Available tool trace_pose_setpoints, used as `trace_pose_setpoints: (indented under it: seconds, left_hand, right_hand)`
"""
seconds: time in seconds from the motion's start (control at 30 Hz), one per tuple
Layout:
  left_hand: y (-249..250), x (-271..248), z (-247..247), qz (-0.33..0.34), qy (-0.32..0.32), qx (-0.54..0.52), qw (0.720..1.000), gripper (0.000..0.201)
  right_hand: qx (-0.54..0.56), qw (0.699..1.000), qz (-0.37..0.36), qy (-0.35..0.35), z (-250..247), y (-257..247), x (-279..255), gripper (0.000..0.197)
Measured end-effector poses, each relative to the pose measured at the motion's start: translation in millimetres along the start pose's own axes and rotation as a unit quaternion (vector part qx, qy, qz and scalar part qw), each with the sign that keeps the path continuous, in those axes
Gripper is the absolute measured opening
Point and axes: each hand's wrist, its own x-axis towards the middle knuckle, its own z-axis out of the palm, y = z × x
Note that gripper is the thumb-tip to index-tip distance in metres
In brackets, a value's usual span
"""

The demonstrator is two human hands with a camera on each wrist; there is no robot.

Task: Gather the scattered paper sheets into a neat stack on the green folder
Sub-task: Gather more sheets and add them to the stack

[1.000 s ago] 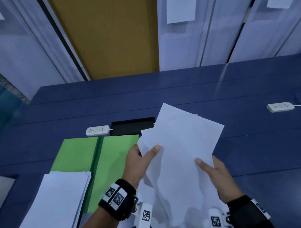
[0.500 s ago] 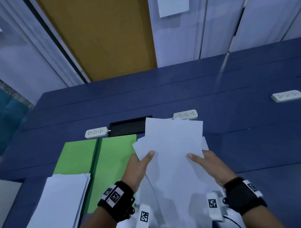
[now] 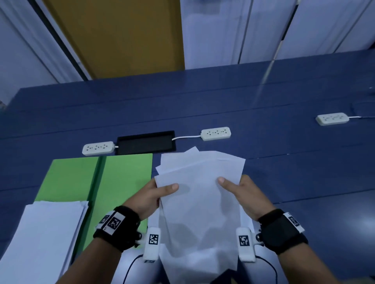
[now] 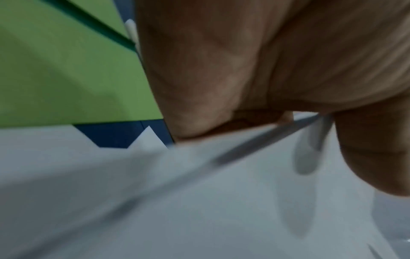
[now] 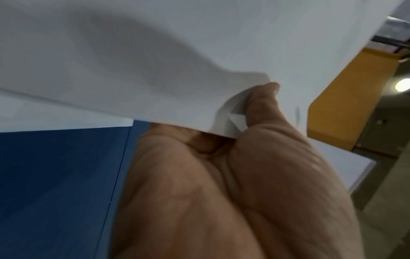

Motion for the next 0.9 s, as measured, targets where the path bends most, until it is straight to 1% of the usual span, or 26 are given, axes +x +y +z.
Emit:
trace_pose_setpoints:
  seconds: [0.03,0.07,0.1,0.13,0.2,0.23,0.3,0.33,0.37,0.43,0.53,0.6,0.67,0.77,0.83,0.9]
  left_hand:
    - [-2,0,1,0.002,0.001,-0.019,1.000,0.069]
    - [-3,0,3,0.007,0.005,-0.020,1.000,0.076]
    - [-5,2,5,0.015,0.011,-0.011,1.000,0.073]
    - [-9,4,7,0.025,0.023,0.002,0.999,0.064]
    - [-21,9,14,0.051,0.074,0.040,0.995,0.046]
    - [-28,10,19,0.064,0.108,0.062,0.990,0.039]
    - [-42,9,26,0.080,0.176,0.078,0.978,0.026]
    - [-46,7,29,0.079,0.195,0.068,0.975,0.022]
    - [-45,4,32,0.077,0.203,0.058,0.975,0.020]
    - [-35,0,31,0.096,0.205,0.054,0.973,0.024]
    - [-9,-4,23,0.155,0.190,0.049,0.968,0.034]
    - [3,-2,16,0.161,0.155,0.063,0.973,0.032]
    - [3,1,13,0.140,0.129,0.101,0.976,0.029]
    - [-8,3,15,0.123,0.147,0.113,0.975,0.029]
    - [-7,-1,22,0.143,0.158,0.106,0.971,0.025]
    - [1,-5,29,0.174,0.150,0.100,0.968,0.022]
  right_hand:
    - [0.027,0.999,-0.024,0.000,1,-8,-2,0.049]
    - [0.054,0.997,-0.052,-0.002,2,-18,-5,0.036]
    - [0.083,0.994,-0.077,-0.005,3,-28,-9,0.030]
    - [0.106,0.990,-0.096,-0.001,4,-33,-11,0.028]
    - [0.097,0.990,-0.104,0.000,6,-31,-9,0.027]
    - [0.072,0.993,-0.093,-0.007,9,-25,-9,0.026]
    - [0.014,0.999,-0.048,-0.017,16,-7,-7,0.022]
    - [0.000,0.999,-0.033,-0.008,19,0,-8,0.021]
    - [-0.006,0.999,-0.033,0.006,22,2,-10,0.021]
    - [0.014,0.998,-0.063,0.022,27,-3,-14,0.019]
    - [0.080,0.989,-0.122,0.033,30,-21,-25,0.021]
    - [0.085,0.988,-0.123,0.031,28,-21,-23,0.024]
    - [0.059,0.993,-0.099,0.034,29,-12,-18,0.024]
    - [0.033,0.995,-0.074,0.053,30,-3,-14,0.015]
    - [0.043,0.992,-0.091,0.079,30,-9,-16,0.012]
    - [0.072,0.985,-0.121,0.095,28,-17,-21,0.012]
